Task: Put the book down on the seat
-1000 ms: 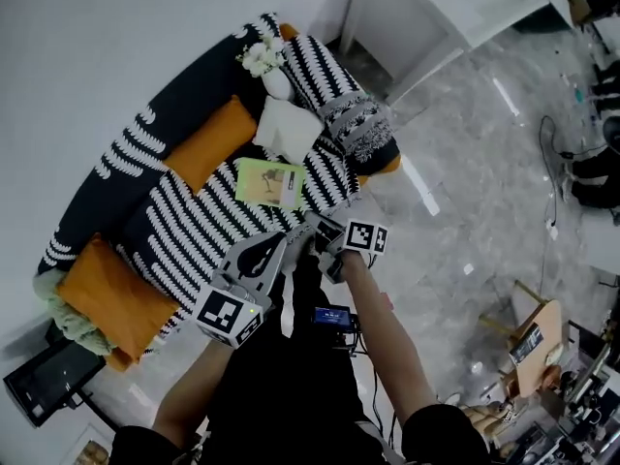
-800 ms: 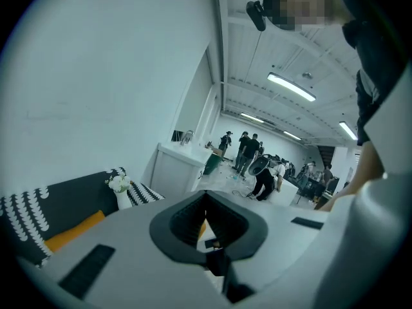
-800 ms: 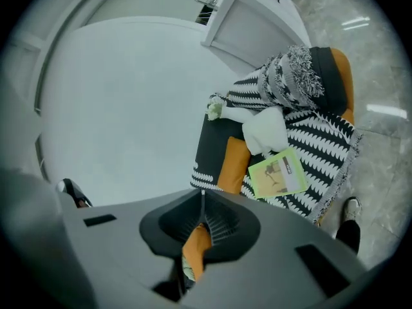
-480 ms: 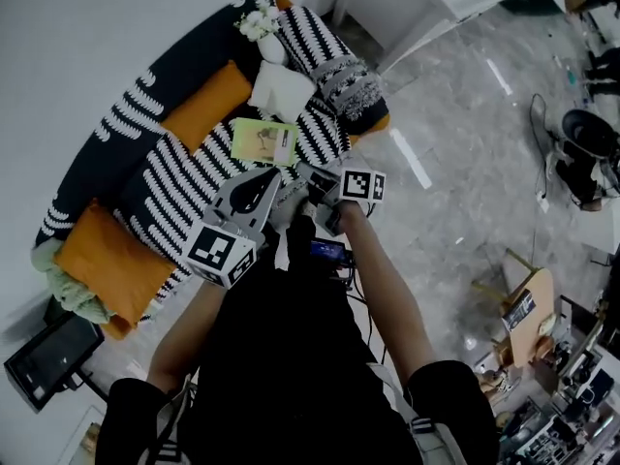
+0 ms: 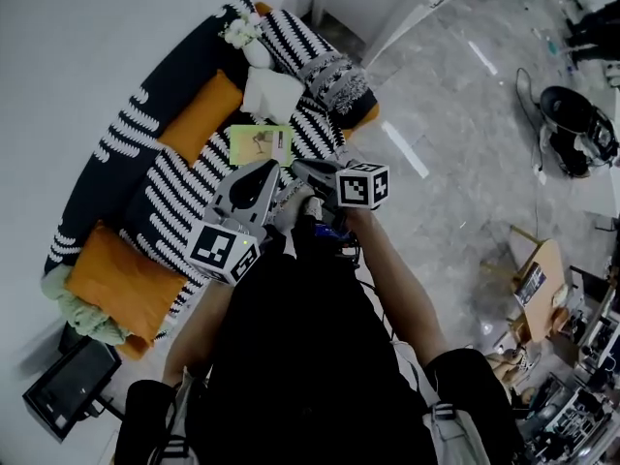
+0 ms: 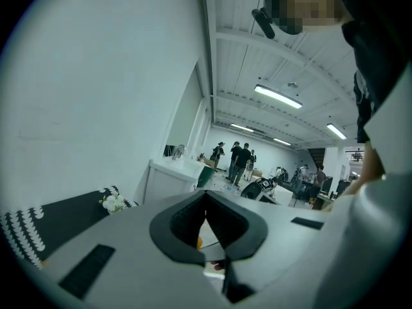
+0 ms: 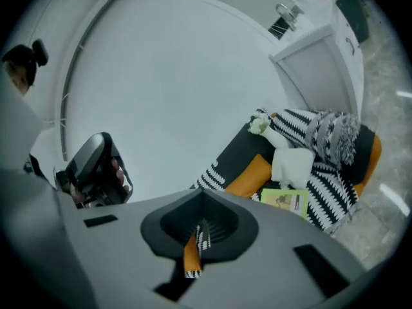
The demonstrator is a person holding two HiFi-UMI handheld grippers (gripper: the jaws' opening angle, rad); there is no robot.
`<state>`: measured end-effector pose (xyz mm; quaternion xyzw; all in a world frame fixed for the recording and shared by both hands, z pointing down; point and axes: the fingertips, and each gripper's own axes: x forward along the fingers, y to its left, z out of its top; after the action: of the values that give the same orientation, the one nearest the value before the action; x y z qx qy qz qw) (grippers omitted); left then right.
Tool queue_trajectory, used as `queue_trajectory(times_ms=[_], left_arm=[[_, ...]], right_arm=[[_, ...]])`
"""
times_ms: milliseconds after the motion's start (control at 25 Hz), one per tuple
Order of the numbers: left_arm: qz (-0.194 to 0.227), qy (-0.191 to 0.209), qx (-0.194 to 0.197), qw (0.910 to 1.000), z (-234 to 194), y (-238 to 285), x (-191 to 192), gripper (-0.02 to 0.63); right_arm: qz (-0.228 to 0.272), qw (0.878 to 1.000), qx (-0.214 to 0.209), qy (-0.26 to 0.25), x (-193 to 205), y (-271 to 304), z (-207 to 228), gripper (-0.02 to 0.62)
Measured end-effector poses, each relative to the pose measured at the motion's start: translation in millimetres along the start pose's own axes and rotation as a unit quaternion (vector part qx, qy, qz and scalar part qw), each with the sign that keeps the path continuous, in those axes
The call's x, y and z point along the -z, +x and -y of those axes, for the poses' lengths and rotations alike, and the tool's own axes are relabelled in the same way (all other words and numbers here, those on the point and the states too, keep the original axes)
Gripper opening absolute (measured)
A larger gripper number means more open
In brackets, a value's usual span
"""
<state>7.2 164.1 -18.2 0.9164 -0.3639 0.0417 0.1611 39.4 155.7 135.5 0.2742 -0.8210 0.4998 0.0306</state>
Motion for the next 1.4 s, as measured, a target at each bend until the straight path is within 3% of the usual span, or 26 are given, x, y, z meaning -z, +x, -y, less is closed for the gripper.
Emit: queue_trajectory(times_ms=[280,640,960,1400], left_arm=[[0.007,0.0,0.025,0.9997,7.3,1.4,1.1,0.012],[0.011,0.004,0.046,0.9989,11.5,0.2,-2.0,0.012],[0.002,0.0,0.067,0.9977,18.6,-4.0,2.8,0.012],[0.0,0.001,0.079,0.9968,20.8,-7.0,1.3,0.012]], right_arm=[[0.029,0.994,0.025,-0.106,-18.5,-22.7,-30.5,0.014],[0.082,0.978,0.026,-0.19,-35.9,-55.5,-75.5,0.014],[0.112,0.967,0.027,-0.228,-30.6,-78.4,-99.3,0.014],[0.132,0.963,0.05,-0.228,-39.0,-90.0,-101.8,0.014]])
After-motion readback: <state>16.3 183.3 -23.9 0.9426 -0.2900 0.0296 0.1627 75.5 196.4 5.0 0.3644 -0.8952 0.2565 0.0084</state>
